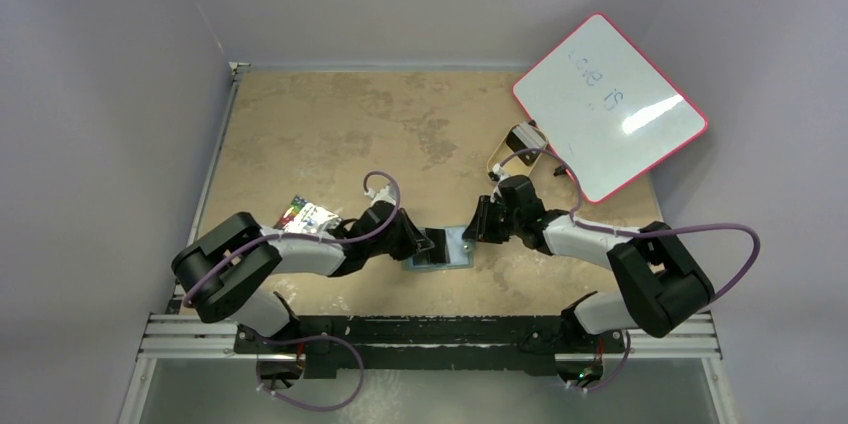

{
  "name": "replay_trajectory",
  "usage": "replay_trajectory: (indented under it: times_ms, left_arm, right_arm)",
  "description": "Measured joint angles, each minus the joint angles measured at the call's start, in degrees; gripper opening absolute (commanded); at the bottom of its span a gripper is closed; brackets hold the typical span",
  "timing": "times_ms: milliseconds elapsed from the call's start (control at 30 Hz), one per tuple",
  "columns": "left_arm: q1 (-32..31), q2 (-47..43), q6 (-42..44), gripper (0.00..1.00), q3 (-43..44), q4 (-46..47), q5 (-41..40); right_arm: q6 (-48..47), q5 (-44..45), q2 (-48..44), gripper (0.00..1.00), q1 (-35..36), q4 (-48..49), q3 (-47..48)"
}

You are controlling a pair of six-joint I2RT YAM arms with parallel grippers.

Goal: Put the credit cards into the card holder
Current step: Insert the credit card into the card holder.

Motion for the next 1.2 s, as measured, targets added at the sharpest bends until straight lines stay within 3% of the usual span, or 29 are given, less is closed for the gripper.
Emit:
replay_trajectory:
  times_ms: [367,1000,1200]
  left_arm:
    - [-0.46,-3.15,-0.59,0.0,1.25,-7.87,-1.55]
    - [-0.66,-1.25,0.28,0.0,2.16,-5.05,-0.17]
    - [-0.66,1.38,0.68,0.14,3.41,-4.33,0.59]
  right_arm:
    - [0.0,0.09,0.0,0.27,0.02,-0.09,0.0]
    - [-0.04,0.09,0.02,0.25,0.24,-0.22,0.0]
    - [-0.09,0.15,0.02,0.27,0.22,-0.31,0.02]
